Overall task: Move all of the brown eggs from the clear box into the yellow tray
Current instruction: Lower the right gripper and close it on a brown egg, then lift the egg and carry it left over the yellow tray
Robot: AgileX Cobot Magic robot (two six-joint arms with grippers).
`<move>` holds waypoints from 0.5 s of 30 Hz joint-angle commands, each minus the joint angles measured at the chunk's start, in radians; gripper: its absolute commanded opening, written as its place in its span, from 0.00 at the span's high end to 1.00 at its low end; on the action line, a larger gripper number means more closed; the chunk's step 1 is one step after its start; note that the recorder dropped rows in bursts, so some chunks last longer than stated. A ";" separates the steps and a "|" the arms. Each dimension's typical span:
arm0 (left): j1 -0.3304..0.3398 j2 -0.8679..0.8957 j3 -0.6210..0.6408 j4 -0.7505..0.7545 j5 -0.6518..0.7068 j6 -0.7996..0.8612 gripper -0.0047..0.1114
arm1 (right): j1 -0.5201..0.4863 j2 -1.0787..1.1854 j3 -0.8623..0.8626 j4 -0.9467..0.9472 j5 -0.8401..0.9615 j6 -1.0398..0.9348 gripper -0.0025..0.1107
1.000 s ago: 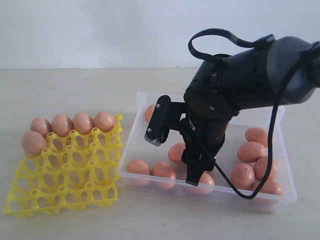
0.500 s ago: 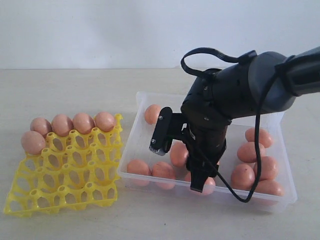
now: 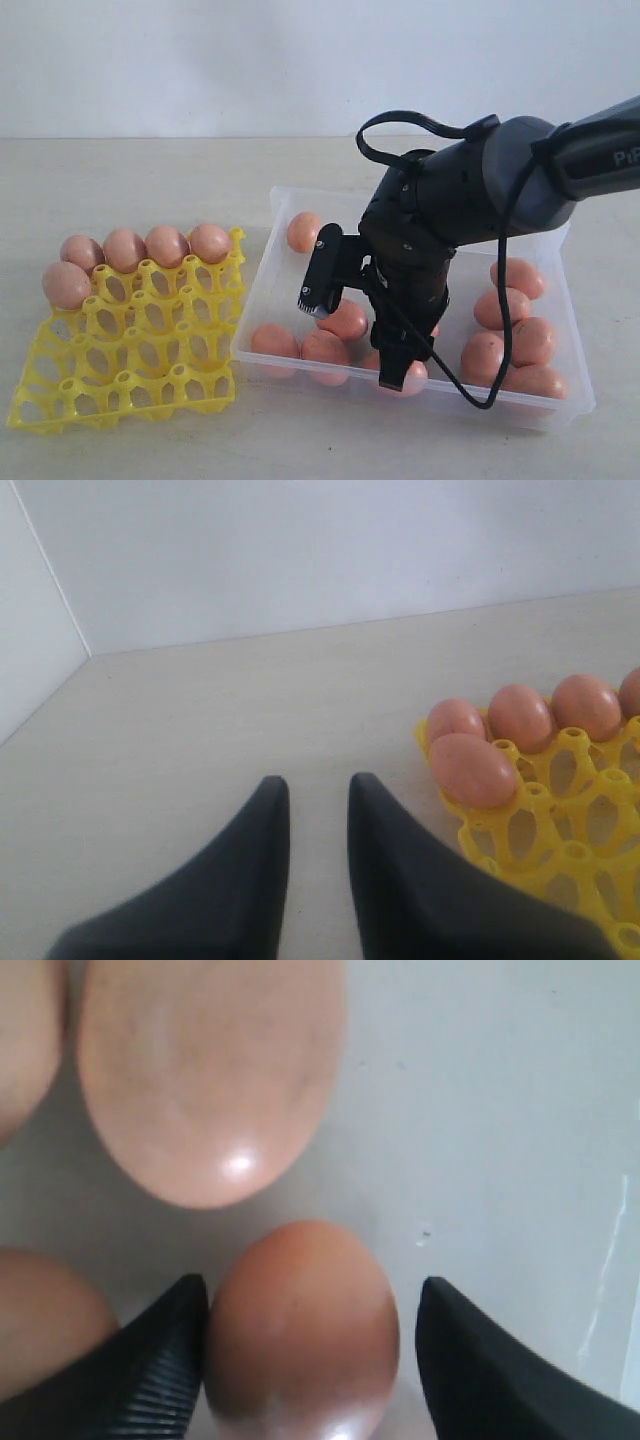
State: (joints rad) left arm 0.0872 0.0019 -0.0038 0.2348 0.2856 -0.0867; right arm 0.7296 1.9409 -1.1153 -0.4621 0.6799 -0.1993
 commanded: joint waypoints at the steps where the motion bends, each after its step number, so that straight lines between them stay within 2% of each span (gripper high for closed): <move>1: 0.002 -0.002 0.004 -0.002 -0.002 -0.002 0.77 | -0.002 0.006 0.002 0.020 -0.009 -0.001 0.46; 3: 0.002 -0.002 0.004 -0.002 -0.002 -0.002 0.77 | -0.002 0.006 0.002 0.020 -0.014 -0.001 0.46; 5: 0.002 -0.002 0.004 -0.002 -0.002 -0.002 0.77 | -0.002 0.006 0.002 0.020 -0.014 -0.001 0.51; 6: 0.002 -0.002 0.004 -0.002 -0.002 -0.002 0.77 | -0.002 0.006 0.002 0.020 -0.016 -0.001 0.58; 7: 0.002 -0.002 0.004 -0.002 -0.002 -0.002 0.77 | -0.002 0.006 0.002 0.020 -0.016 0.004 0.76; 9: 0.002 -0.002 0.004 -0.002 -0.002 -0.002 0.77 | -0.002 -0.001 -0.003 0.020 -0.014 0.021 0.98; 15: 0.002 -0.002 0.004 -0.002 -0.002 -0.002 0.77 | -0.013 -0.090 -0.005 0.007 -0.095 0.120 0.97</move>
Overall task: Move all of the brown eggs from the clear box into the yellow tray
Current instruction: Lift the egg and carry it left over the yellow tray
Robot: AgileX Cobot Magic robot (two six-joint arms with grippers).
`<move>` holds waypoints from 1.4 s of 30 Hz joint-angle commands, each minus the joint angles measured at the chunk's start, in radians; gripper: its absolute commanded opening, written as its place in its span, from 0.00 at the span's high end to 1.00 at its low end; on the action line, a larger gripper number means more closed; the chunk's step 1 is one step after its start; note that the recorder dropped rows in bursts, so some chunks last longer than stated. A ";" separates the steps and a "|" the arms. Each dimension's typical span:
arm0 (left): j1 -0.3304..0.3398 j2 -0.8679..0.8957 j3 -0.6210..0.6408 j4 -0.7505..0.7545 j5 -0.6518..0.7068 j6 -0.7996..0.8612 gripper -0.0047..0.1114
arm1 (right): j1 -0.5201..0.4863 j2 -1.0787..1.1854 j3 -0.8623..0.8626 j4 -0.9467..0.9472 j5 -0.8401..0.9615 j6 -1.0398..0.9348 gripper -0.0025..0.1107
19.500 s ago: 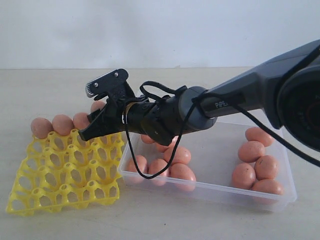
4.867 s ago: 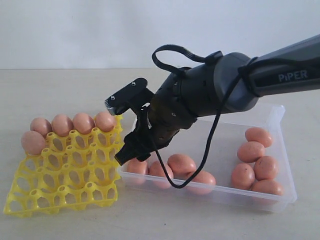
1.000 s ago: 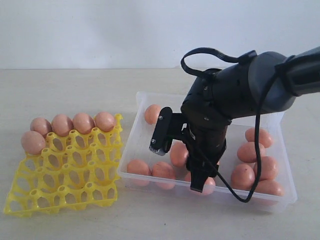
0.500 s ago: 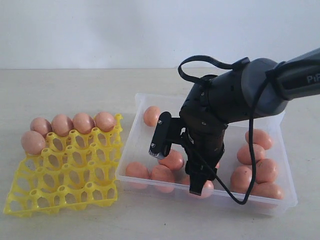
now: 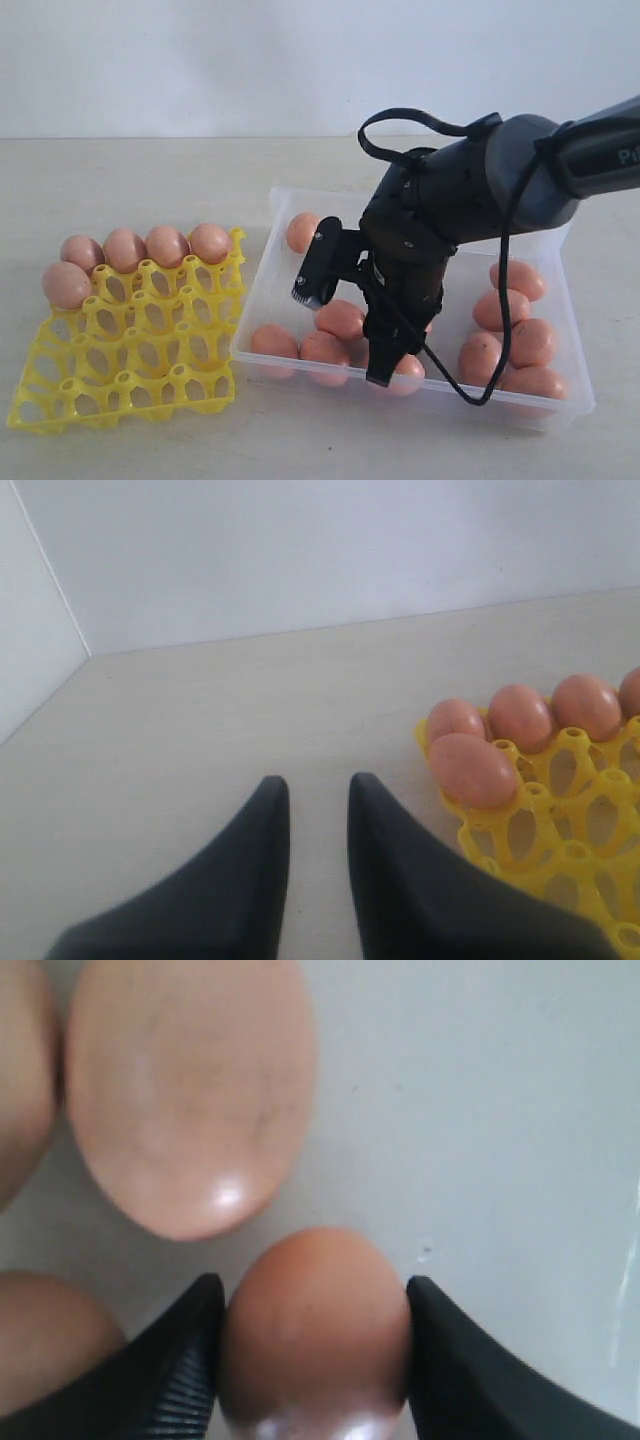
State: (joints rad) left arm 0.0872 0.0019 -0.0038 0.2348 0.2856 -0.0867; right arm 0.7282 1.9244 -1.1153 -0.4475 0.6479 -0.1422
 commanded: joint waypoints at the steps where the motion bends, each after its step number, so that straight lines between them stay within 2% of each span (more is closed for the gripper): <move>1: 0.002 -0.002 0.004 -0.002 -0.002 -0.002 0.77 | -0.011 -0.094 -0.005 -0.008 -0.085 0.077 0.97; 5: 0.002 -0.002 0.004 -0.002 -0.002 -0.002 0.77 | -0.011 -0.203 -0.005 -0.004 -0.246 0.142 0.97; 8: 0.002 -0.002 0.004 -0.002 -0.002 -0.002 0.77 | 0.025 -0.259 -0.005 0.060 -0.446 0.157 0.97; 17: 0.002 -0.002 0.004 -0.002 -0.002 -0.002 0.77 | 0.142 -0.098 -0.013 0.184 -0.975 0.212 0.97; 23: 0.002 -0.002 0.004 -0.002 -0.002 -0.002 0.77 | 0.187 0.106 -0.150 0.184 -0.995 0.249 0.97; 28: 0.002 -0.002 0.004 -0.002 -0.002 -0.002 0.77 | 0.189 0.222 -0.247 0.178 -1.169 0.406 0.97; 33: 0.002 -0.002 0.004 -0.002 -0.002 -0.002 0.77 | 0.191 0.300 -0.312 0.171 -1.172 0.432 0.97; 42: 0.002 -0.002 0.004 -0.002 -0.002 -0.002 0.77 | 0.191 0.342 -0.316 0.166 -1.164 0.440 0.97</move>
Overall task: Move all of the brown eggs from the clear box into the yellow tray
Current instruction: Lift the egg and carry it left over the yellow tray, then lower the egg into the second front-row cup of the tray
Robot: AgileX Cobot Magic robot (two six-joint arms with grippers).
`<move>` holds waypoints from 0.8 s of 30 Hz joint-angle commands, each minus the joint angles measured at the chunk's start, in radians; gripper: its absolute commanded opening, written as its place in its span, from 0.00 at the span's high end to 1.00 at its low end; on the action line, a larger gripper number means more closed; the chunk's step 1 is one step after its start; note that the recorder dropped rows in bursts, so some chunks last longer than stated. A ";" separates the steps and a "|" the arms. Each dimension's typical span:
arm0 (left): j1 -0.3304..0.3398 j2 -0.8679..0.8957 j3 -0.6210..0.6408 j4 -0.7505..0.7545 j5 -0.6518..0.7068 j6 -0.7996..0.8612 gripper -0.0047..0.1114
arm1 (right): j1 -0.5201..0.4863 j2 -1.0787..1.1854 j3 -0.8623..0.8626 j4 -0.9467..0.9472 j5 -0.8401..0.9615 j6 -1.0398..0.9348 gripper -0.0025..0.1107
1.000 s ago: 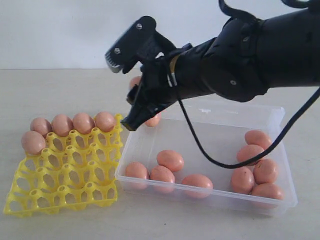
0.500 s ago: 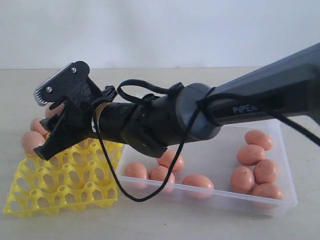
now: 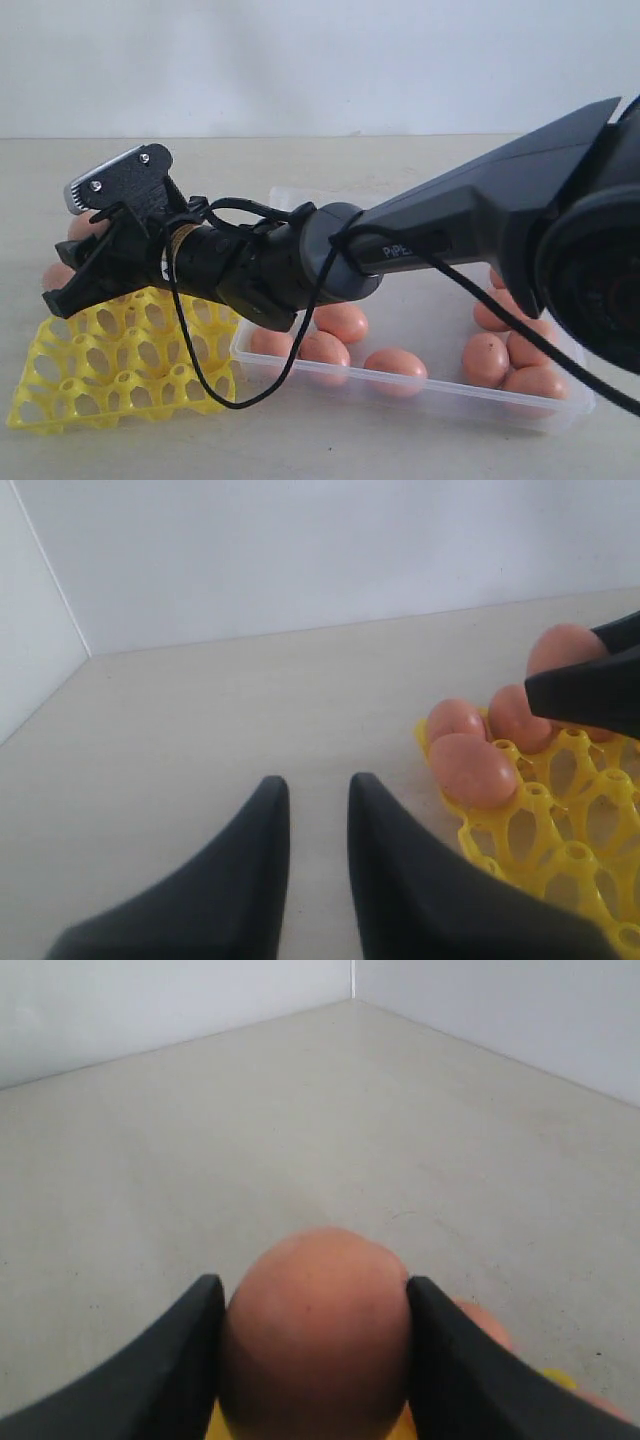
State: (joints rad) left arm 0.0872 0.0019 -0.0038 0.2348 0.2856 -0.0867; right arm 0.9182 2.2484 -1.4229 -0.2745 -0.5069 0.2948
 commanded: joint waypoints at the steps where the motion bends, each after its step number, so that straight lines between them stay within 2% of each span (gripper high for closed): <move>1: 0.002 -0.002 0.004 -0.002 -0.002 -0.002 0.77 | 0.001 0.023 -0.011 -0.006 -0.009 0.009 0.97; 24: 0.002 -0.002 0.004 -0.002 -0.002 -0.002 0.77 | 0.010 0.091 -0.046 -0.026 0.017 0.011 0.97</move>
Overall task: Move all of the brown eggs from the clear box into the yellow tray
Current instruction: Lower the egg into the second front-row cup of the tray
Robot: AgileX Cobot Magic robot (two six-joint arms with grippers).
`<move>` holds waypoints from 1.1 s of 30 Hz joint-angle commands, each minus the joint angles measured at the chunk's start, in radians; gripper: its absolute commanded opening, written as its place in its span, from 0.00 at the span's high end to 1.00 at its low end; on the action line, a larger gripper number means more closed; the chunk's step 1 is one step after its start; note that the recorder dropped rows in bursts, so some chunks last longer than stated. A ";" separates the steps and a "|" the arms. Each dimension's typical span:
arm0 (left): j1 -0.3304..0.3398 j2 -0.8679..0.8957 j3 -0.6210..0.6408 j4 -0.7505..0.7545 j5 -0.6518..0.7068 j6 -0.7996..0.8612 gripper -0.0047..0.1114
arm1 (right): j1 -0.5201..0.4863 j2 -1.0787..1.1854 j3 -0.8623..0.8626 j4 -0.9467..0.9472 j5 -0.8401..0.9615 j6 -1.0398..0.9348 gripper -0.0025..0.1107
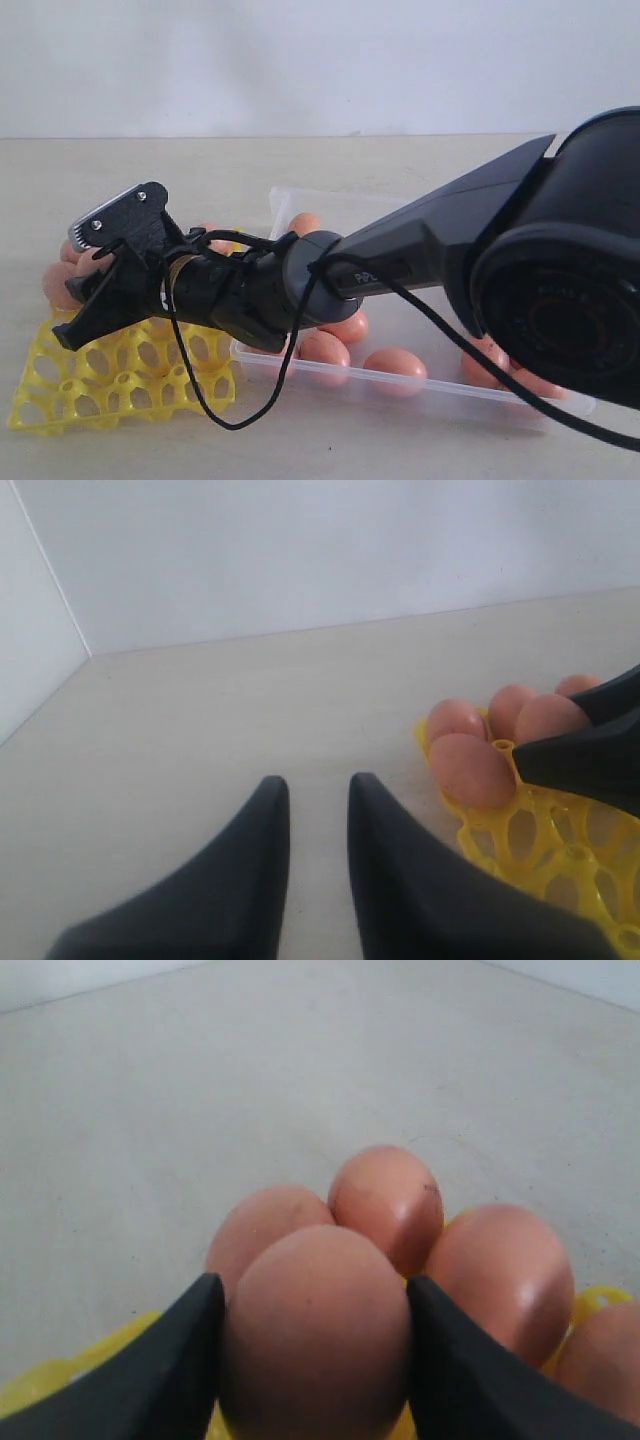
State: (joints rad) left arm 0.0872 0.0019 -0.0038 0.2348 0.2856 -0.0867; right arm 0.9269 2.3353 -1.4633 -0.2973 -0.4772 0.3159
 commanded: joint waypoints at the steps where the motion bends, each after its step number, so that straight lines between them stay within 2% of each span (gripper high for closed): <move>1: 0.002 -0.002 0.004 -0.002 -0.002 -0.002 0.77 | 0.001 0.004 -0.005 -0.001 -0.012 -0.010 0.97; 33: 0.002 -0.002 0.004 -0.002 -0.002 -0.002 0.77 | -0.022 -0.004 -0.054 0.003 0.019 -0.037 0.97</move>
State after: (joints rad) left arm 0.0872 0.0019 -0.0038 0.2348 0.2856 -0.0867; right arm 0.9098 2.3404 -1.5110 -0.2952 -0.4546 0.2814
